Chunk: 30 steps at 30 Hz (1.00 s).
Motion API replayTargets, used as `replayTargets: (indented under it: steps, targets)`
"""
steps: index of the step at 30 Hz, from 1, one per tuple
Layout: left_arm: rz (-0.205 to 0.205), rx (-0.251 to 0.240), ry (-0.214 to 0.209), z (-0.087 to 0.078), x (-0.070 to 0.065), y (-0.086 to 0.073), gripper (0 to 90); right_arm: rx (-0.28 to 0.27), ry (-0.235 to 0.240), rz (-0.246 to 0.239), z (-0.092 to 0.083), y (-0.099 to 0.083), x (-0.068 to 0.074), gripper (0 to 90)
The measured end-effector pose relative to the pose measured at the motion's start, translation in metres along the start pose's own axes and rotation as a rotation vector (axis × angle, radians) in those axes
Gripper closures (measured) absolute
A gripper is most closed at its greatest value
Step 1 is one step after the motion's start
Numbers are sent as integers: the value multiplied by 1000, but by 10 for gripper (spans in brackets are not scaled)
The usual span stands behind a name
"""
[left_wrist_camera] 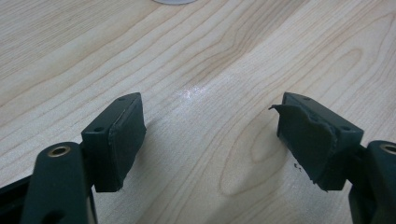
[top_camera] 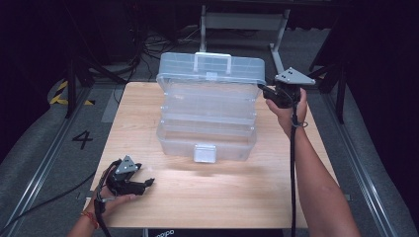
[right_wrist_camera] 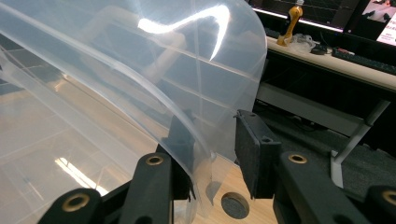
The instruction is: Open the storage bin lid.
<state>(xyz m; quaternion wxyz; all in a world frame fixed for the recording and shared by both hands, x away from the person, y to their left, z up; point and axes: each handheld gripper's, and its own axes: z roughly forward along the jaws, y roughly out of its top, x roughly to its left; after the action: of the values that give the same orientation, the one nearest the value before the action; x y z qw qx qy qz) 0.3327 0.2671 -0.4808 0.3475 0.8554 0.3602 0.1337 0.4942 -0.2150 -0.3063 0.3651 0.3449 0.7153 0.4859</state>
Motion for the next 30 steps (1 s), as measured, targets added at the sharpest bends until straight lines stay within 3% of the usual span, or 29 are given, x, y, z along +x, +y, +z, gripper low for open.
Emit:
replayTargets:
  steps: [8, 13, 30]
  targets:
    - [15, 1, -1, 0, 1, 1, 227, -3, -21, -21, 5, 4, -2, 689]
    - [11, 2, -7, 1, 0, 1, 212, -4, -12, 6, 9, 5, -7, 692]
    - [8, 4, -9, 1, -1, 1, 200, 10, -9, 17, 16, 10, -12, 696]
